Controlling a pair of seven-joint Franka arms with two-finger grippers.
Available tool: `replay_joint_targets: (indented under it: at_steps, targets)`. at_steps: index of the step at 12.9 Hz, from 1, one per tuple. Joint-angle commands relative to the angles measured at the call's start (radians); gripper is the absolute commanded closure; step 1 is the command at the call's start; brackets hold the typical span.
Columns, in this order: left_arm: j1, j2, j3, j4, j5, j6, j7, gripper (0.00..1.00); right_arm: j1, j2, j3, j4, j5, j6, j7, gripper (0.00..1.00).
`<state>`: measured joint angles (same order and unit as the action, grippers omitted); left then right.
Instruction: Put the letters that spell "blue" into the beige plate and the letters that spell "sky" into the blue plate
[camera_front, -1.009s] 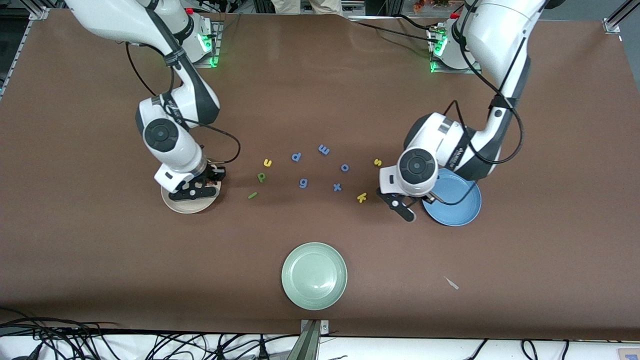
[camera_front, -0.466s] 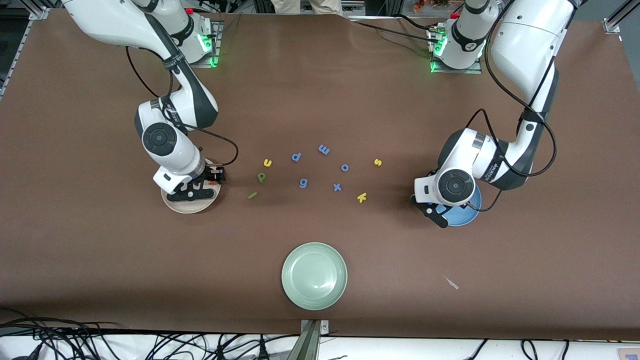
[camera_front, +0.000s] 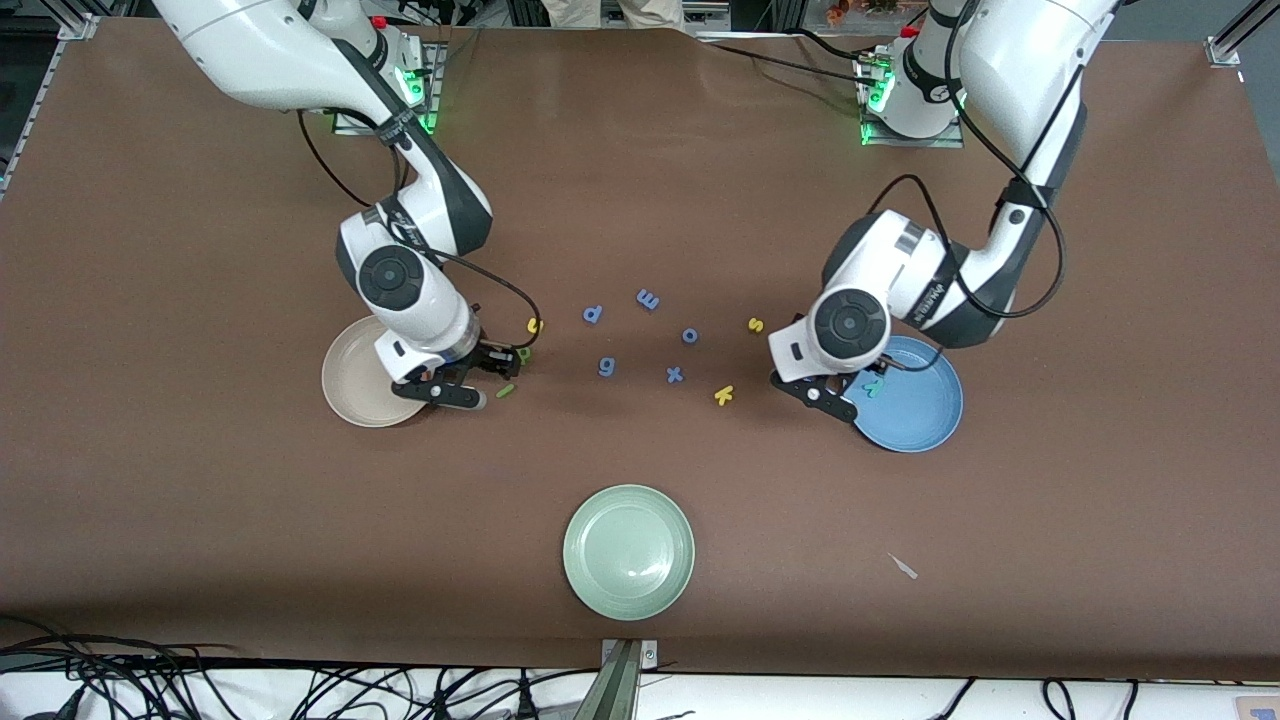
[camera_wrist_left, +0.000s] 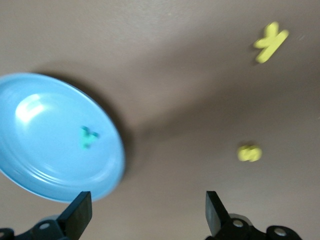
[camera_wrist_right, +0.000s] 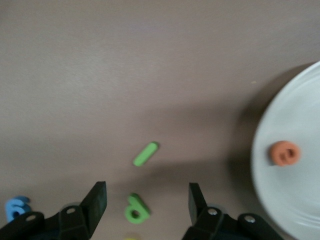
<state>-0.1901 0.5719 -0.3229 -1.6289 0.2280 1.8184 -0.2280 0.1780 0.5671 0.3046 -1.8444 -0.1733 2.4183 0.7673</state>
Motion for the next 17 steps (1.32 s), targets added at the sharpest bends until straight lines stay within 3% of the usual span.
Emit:
replay_joint_targets:
  at_steps: [1, 4, 5, 8, 11, 13, 14, 16, 17]
  targets:
    - [0.006, -0.021, -0.044, -0.045, -0.027, 0.004, -0.280, 0.00, -0.006, 0.054, 0.007, 0.031, -0.006, 0.051, 0.046, 0.26]
    - [0.008, -0.024, -0.071, -0.083, -0.027, 0.045, -0.538, 0.03, -0.006, 0.077, 0.007, 0.034, -0.012, 0.084, 0.076, 0.29]
    - [0.008, -0.032, -0.071, -0.116, -0.029, 0.088, -0.645, 0.08, -0.006, 0.082, 0.007, 0.033, -0.014, 0.088, 0.078, 0.31]
    - [0.009, -0.035, -0.087, -0.190, -0.027, 0.226, -0.953, 0.07, -0.006, 0.100, 0.005, 0.033, -0.014, 0.100, 0.078, 0.36]
    - [0.015, -0.072, -0.091, -0.358, -0.027, 0.489, -1.118, 0.05, -0.006, 0.109, 0.004, 0.027, -0.014, 0.133, 0.076, 0.50]
    - [0.017, -0.089, -0.091, -0.442, -0.027, 0.603, -1.209, 0.07, -0.008, 0.112, 0.002, 0.025, -0.014, 0.133, 0.076, 0.53]
    - [0.008, -0.087, -0.091, -0.465, -0.027, 0.643, -1.247, 0.11, -0.008, 0.114, -0.005, 0.024, -0.015, 0.136, 0.075, 0.54]
    - [0.008, -0.081, -0.091, -0.497, -0.025, 0.700, -1.252, 0.37, -0.008, 0.120, -0.012, 0.024, -0.017, 0.142, 0.072, 0.54]
    - [0.009, -0.080, -0.091, -0.499, -0.027, 0.708, -1.254, 0.41, -0.008, 0.122, -0.013, 0.021, -0.017, 0.146, 0.072, 0.54]
